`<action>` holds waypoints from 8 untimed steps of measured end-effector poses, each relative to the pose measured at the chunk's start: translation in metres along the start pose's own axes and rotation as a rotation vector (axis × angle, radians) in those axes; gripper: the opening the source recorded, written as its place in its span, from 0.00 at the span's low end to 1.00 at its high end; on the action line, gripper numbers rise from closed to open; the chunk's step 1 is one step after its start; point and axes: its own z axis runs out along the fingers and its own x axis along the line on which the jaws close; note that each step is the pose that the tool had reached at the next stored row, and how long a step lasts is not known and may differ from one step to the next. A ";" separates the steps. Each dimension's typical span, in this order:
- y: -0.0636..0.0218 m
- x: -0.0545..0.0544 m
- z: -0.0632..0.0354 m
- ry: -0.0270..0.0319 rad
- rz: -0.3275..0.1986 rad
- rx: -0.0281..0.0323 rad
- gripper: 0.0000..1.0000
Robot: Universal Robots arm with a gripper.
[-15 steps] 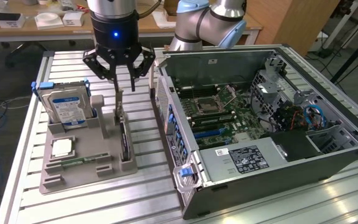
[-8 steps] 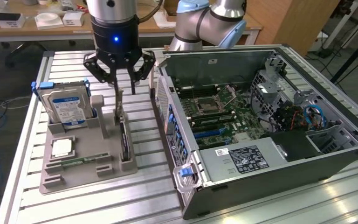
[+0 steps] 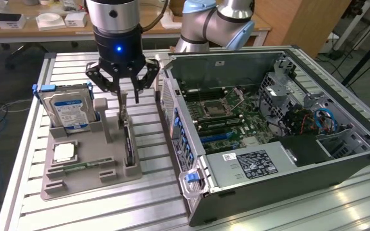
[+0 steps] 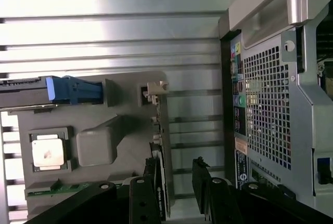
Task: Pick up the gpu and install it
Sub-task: 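Pick up the gpu and move the gpu toward the slot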
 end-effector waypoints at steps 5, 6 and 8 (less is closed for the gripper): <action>-0.0021 0.001 0.0043 -0.0002 0.000 0.0023 0.41; -0.0023 0.001 0.0053 -0.0002 0.000 0.0027 0.41; -0.0032 0.001 0.0078 -0.0002 0.000 0.0031 0.41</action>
